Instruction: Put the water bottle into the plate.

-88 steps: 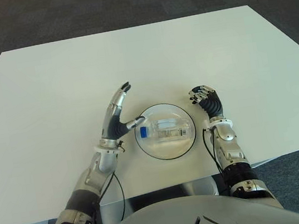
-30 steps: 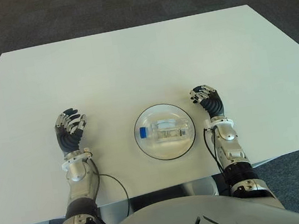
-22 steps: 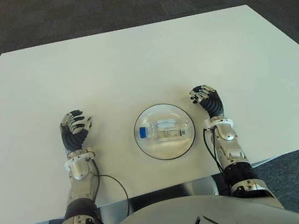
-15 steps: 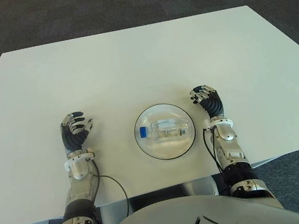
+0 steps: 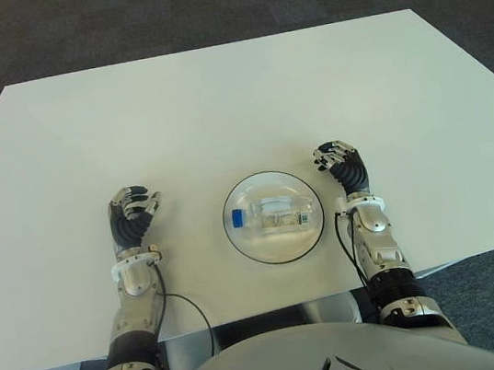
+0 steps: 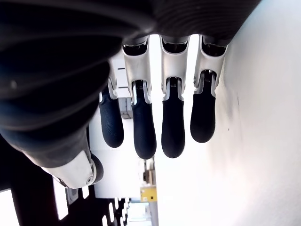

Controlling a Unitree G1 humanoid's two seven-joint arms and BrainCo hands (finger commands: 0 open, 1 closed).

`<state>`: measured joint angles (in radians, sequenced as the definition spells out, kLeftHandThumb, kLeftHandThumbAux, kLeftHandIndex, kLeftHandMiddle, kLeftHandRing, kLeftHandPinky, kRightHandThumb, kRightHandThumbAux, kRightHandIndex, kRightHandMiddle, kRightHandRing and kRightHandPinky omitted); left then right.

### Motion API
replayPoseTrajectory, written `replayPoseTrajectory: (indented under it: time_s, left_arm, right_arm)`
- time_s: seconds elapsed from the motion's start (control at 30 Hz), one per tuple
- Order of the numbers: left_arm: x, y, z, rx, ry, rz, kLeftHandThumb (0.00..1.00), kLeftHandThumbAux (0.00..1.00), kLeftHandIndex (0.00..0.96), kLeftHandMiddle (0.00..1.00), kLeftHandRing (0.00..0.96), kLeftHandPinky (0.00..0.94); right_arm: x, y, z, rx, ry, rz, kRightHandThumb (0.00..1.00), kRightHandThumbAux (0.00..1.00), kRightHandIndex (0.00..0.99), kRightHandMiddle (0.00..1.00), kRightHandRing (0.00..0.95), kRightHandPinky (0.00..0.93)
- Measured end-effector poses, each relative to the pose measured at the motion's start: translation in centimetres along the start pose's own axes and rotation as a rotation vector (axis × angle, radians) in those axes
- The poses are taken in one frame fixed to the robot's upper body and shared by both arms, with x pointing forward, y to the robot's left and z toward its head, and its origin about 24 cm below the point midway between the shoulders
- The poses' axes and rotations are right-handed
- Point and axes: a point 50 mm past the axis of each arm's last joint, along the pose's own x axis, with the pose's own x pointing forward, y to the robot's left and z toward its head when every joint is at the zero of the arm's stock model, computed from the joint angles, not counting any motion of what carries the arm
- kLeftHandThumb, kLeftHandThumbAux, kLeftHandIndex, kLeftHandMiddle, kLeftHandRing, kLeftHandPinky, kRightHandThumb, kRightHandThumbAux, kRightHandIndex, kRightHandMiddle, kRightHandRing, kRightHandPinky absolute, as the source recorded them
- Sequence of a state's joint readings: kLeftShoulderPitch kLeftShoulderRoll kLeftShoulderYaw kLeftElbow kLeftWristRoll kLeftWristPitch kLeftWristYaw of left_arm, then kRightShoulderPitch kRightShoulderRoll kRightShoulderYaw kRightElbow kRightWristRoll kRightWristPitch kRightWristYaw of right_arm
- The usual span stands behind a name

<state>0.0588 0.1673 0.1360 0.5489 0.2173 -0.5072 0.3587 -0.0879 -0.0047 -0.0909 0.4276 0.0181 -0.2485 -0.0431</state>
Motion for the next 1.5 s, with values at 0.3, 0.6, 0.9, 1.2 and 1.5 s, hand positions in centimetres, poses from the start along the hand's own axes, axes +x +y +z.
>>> replayPoseTrajectory:
  time_s: [0.3,0.6,0.9,1.2,1.5]
  left_arm:
    - [-0.2,-0.8,0.2,0.029,-0.015,-0.023,0.702,0.718,0.427,0.537,0.535,0.536]
    - [-0.3,-1.9,0.3,0.024,-0.011,-0.056,0.700,0.719,0.426,0.514,0.517,0.512]
    - [0.3,-2.6,0.3,0.001,0.007,-0.061,0.703,0.718,0.429,0.533,0.523,0.503]
    - [0.6,-2.5,0.2,-0.118,0.044,-0.031,0.703,0.718,0.430,0.545,0.529,0.504]
    - [0.6,-3.0,0.6,-0.230,0.056,-0.024,0.702,0.717,0.430,0.547,0.523,0.490]
  right_arm:
    - [0.0,0.0,0.0,0.002,0.001,-0.001,0.707,0.732,0.429,0.497,0.509,0.528]
    - [0.0,0.0,0.0,-0.001,0.002,0.000,0.707,0.732,0.429,0.495,0.508,0.509]
    - [0.0,0.0,-0.1,0.000,0.003,0.001,0.707,0.732,0.428,0.498,0.502,0.518]
    - [-0.1,0.0,-0.1,0.002,-0.002,0.007,0.706,0.732,0.429,0.498,0.509,0.529]
    - [-0.1,0.0,-0.1,0.002,-0.003,0.009,0.706,0.732,0.429,0.493,0.513,0.521]
